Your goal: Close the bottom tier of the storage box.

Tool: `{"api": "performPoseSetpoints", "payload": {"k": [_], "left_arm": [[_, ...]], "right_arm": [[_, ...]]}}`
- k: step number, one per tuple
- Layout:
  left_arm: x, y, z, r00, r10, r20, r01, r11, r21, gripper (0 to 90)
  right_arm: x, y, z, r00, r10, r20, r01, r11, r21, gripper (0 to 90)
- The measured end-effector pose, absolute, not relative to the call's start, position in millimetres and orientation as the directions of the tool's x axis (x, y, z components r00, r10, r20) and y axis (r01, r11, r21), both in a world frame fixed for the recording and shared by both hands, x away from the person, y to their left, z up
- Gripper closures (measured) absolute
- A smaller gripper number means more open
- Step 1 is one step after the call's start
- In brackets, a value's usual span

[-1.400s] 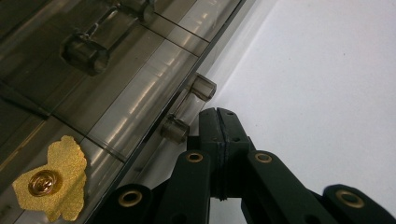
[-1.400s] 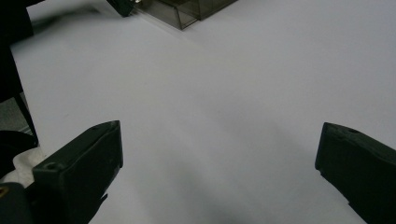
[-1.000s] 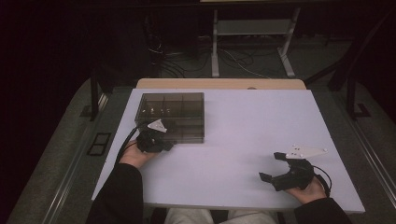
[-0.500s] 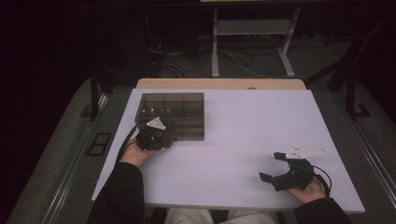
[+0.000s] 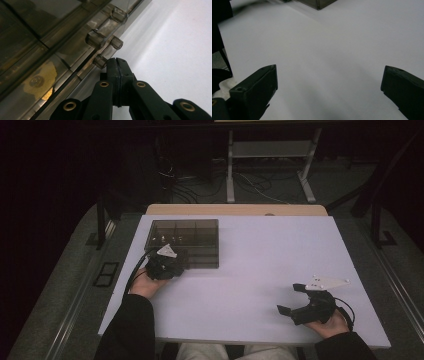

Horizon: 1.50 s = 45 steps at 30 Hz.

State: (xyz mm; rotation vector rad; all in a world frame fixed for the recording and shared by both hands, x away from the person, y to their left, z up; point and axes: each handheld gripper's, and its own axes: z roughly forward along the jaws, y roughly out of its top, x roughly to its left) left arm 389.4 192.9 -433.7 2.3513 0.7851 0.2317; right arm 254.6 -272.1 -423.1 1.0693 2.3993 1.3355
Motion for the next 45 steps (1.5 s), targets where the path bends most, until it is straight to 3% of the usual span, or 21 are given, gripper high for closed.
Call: {"api": "performPoseSetpoints", "payload": {"k": [9,28,41,45], "left_arm": [[388.1,188.7,-433.1,0.785,0.619,0.019,0.463,-0.607,0.646,88.8],[372.0,192.4,-414.5,0.806,0.584,-0.102,0.474,-0.532,0.701,49.1],[346.7,192.0,-405.4,0.787,0.600,-0.146,0.474,-0.436,0.765,14.4],[338.9,193.6,-403.7,0.773,0.608,-0.183,0.482,-0.375,0.792,7.9]], "right_arm": [[254.4,-272.5,-422.8,-0.720,0.673,0.169,0.497,0.330,0.802,0.5],[252.9,-273.5,-421.7,-0.716,0.677,0.170,0.498,0.324,0.805,0.5],[252.1,-273.7,-420.4,-0.714,0.679,0.174,0.496,0.314,0.810,0.5],[252.0,-274.0,-420.1,-0.713,0.680,0.172,0.495,0.313,0.811,0.5]]}}
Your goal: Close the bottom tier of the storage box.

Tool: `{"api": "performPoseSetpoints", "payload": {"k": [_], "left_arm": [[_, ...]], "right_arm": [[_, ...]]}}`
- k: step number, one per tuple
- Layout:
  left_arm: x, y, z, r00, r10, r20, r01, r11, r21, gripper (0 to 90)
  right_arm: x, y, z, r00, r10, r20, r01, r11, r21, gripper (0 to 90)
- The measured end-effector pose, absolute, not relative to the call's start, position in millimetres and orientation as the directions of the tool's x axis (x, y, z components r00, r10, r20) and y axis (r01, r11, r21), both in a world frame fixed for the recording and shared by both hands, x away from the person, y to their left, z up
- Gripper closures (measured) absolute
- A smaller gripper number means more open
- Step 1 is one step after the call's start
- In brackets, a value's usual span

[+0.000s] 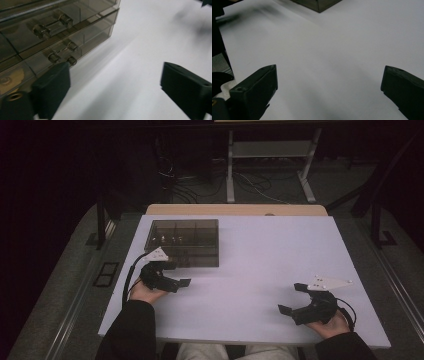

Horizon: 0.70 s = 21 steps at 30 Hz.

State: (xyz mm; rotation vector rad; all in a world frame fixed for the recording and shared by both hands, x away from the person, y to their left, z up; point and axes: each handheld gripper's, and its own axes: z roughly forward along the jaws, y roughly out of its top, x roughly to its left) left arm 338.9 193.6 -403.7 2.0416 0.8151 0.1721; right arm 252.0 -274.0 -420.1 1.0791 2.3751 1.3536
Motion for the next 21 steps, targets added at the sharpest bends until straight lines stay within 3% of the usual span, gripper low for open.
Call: {"api": "performPoseSetpoints", "payload": {"k": [3,21], "left_arm": [[333.2,193.4,-403.2,0.762,0.619,-0.189,0.487,-0.356,0.798,0.0],[293.1,184.1,-402.5,0.783,0.599,-0.168,0.401,-0.280,0.872,0.0]], "right_arm": [[252.6,-273.7,-420.4,-0.711,0.681,0.176,0.497,0.311,0.810,0.5],[253.6,-272.3,-420.6,-0.711,0.679,0.181,0.498,0.306,0.812,0.5]]}}
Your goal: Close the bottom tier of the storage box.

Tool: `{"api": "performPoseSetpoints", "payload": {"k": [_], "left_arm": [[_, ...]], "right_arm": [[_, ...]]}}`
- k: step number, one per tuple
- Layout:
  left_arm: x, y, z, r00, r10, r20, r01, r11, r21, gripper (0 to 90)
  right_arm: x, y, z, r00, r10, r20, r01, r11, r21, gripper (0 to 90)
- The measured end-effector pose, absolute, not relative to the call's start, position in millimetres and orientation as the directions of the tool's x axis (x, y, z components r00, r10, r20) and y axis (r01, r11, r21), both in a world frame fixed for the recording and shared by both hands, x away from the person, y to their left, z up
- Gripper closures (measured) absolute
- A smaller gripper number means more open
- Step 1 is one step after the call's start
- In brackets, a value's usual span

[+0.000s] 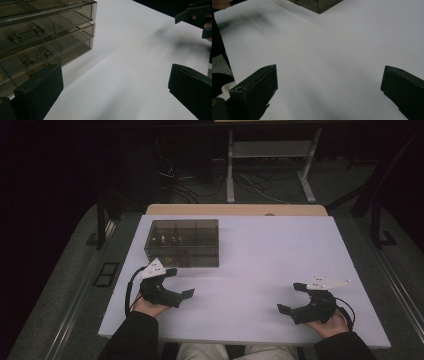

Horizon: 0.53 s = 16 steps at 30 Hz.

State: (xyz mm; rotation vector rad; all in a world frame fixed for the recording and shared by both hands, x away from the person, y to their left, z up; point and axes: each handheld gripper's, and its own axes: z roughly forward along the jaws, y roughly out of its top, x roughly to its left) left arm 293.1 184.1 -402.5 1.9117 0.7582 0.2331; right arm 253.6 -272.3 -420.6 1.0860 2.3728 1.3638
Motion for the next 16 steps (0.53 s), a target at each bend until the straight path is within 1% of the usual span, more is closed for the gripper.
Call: {"api": "performPoseSetpoints", "payload": {"k": [4,12,16], "left_arm": [[285.8,183.7,-404.7,0.786,0.593,-0.173,0.393,-0.265,0.880,0.0],[277.2,177.1,-411.7,0.808,0.569,-0.155,0.373,-0.291,0.881,0.0],[277.0,176.8,-415.0,0.807,0.568,-0.162,0.378,-0.286,0.881,0.0]], "right_arm": [[253.8,-272.4,-420.5,-0.711,0.679,0.182,0.499,0.304,0.812,0.5],[254.5,-271.9,-420.8,-0.713,0.678,0.182,0.498,0.306,0.811,0.5],[254.8,-271.9,-420.8,-0.710,0.679,0.186,0.501,0.302,0.811,0.5]]}}
